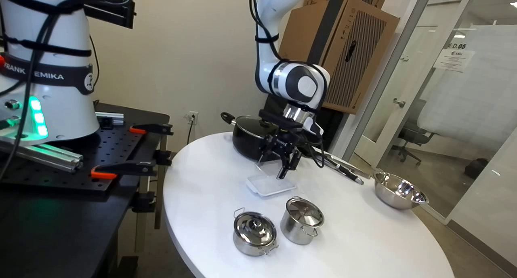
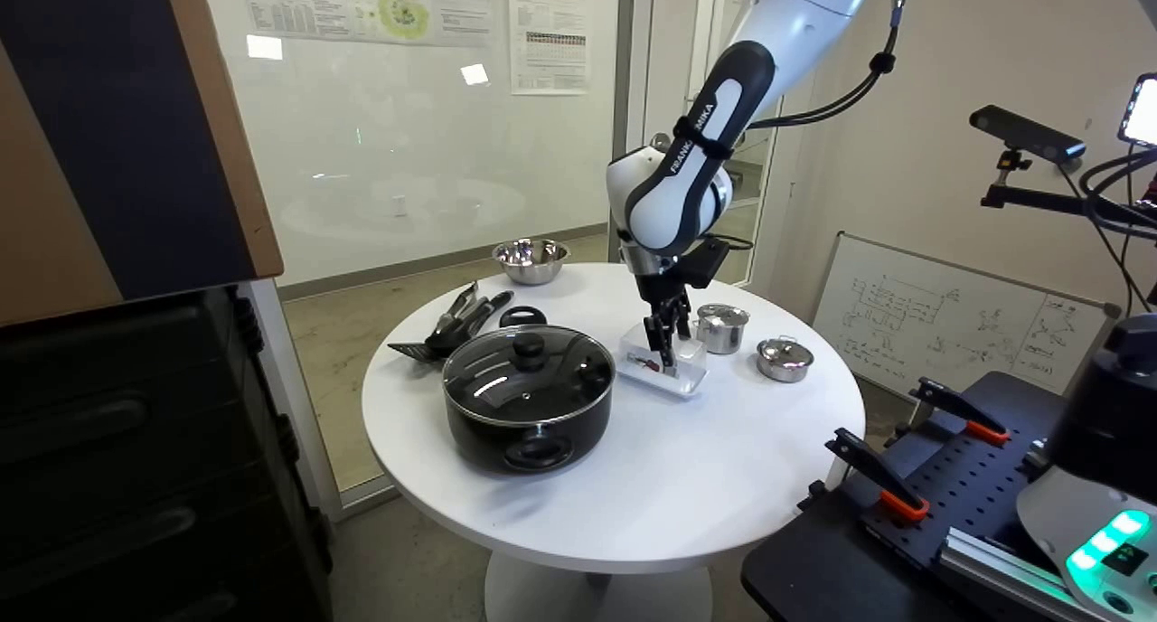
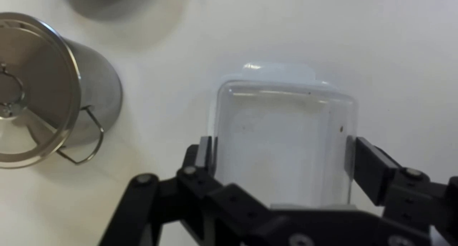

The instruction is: Remove the food container from the lid

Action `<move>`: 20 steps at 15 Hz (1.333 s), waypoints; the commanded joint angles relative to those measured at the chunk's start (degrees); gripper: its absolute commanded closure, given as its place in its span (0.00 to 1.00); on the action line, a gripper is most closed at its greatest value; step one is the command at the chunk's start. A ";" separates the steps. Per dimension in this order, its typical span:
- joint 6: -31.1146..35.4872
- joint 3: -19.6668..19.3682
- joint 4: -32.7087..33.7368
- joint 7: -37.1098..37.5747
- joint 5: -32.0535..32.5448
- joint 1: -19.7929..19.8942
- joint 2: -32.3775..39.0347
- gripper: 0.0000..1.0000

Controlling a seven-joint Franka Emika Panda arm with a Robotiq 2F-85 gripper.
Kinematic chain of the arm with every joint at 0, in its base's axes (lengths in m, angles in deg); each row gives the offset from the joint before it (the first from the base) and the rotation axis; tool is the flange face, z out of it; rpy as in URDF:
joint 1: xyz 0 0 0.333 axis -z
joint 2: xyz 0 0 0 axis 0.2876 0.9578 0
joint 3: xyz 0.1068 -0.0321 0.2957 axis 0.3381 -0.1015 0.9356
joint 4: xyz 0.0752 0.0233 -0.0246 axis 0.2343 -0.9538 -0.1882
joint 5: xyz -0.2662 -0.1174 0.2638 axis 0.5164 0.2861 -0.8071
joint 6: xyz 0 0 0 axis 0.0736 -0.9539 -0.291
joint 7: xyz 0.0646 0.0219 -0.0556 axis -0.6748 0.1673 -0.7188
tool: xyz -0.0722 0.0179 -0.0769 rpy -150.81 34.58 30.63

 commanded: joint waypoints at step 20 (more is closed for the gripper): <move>-10.68 0.99 -0.56 -5.78 -0.56 0.40 -4.48 0.34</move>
